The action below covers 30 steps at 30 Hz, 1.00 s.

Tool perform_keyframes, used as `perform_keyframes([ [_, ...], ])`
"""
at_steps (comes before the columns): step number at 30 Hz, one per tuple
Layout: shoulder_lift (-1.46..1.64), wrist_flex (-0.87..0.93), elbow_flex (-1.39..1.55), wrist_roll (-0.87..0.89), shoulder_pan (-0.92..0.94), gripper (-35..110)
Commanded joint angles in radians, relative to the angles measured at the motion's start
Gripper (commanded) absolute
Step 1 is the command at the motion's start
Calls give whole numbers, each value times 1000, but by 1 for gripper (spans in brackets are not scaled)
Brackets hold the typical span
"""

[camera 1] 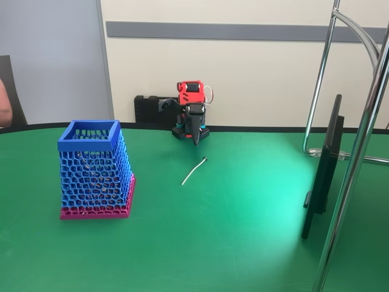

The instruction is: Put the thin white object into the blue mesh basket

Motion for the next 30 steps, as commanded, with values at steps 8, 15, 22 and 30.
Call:
perform_keyframes([
  [8, -232, -72, -137, -41, 9, 1],
  [15, -482, -86, -288, -84, 34, 1],
  [22, -689, 12, -446, -218, -2, 1],
  [30, -847, 112, -532, -385, -95, 1],
])
